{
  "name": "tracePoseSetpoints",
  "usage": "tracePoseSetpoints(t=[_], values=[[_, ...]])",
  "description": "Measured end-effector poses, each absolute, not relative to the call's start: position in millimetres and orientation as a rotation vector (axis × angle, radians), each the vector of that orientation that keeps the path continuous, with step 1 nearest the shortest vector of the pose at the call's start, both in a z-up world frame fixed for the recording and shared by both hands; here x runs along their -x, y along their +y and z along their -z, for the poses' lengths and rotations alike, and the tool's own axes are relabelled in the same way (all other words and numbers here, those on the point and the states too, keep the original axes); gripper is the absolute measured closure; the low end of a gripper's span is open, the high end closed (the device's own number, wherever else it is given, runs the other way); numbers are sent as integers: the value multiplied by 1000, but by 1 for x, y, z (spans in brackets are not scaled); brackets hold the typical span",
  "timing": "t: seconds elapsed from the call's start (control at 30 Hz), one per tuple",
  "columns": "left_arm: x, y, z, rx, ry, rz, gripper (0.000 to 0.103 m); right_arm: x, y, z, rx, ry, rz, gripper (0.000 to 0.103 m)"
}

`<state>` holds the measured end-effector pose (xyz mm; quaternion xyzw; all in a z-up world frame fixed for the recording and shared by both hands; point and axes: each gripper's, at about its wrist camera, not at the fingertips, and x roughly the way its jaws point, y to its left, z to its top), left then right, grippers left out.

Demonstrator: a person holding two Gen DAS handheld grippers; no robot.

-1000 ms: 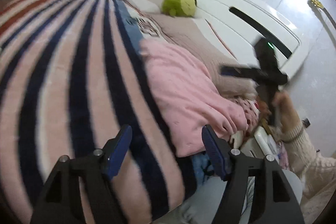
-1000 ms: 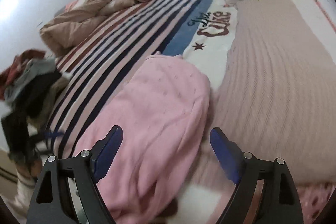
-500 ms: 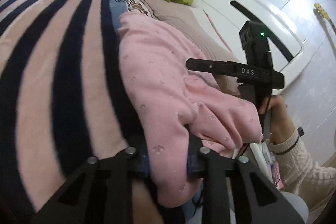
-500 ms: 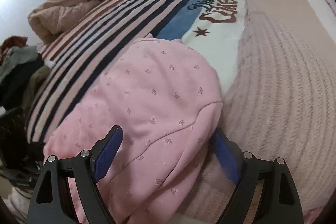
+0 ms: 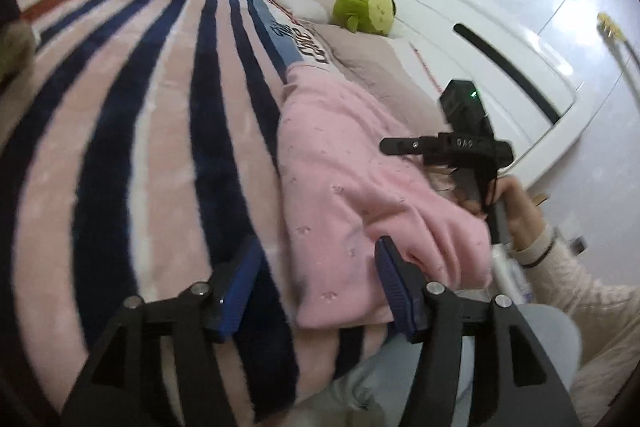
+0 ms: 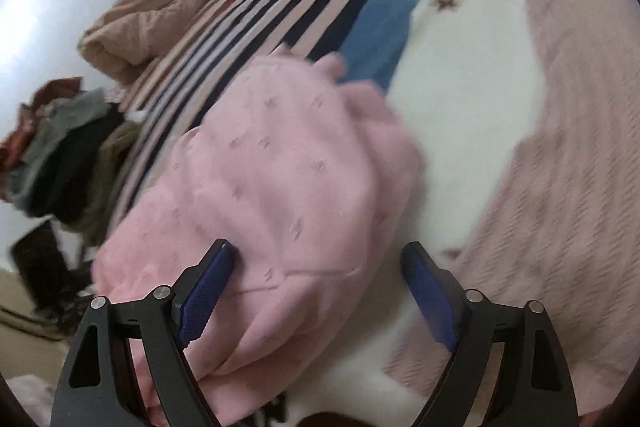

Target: Fold small clothes

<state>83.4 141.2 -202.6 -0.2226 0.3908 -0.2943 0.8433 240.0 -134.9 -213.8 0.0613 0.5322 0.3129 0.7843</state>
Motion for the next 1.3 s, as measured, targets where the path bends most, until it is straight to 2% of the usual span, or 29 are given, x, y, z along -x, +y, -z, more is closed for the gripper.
tracePoseSetpoints(t=[0.1, 0.13, 0.17, 0.2, 0.23, 0.3, 0.33, 0.47, 0.63, 0.83, 0.97, 1.13, 1.3], values=[[-101, 128, 209, 491, 843, 649, 51, -237, -124, 218, -154, 1134, -730, 21], [-109, 121, 211, 485, 845, 653, 59, -237, -119, 219, -161, 1125, -733, 30], [-116, 114, 213, 499, 851, 674, 78, -237, -112, 222, -163, 1116, -734, 35], [-122, 112, 211, 523, 856, 677, 81, -238, -104, 222, -149, 1096, -718, 45], [-125, 110, 208, 526, 859, 673, 82, -237, -99, 221, -134, 1075, -702, 60], [-123, 109, 191, 481, 828, 649, 84, -237, -94, 212, -157, 1027, -704, 77], [-120, 108, 174, 436, 800, 639, 84, -237, -93, 206, -182, 1003, -709, 79], [-118, 111, 118, 343, 717, 606, 84, -235, -78, 168, -180, 904, -726, 81], [-102, 132, 22, 208, 582, 564, 84, -226, -40, 87, -218, 746, -778, 81], [-64, 194, -90, 127, 456, 458, 84, -198, 37, -27, -175, 567, -852, 81], [-36, 255, -133, 144, 389, 351, 84, -185, 108, -81, -147, 505, -924, 81], [-5, 346, -142, 227, 354, 179, 84, -179, 217, -112, -111, 507, -1019, 81], [14, 420, -102, 323, 410, 80, 83, -181, 309, -84, -98, 644, -1070, 81]])
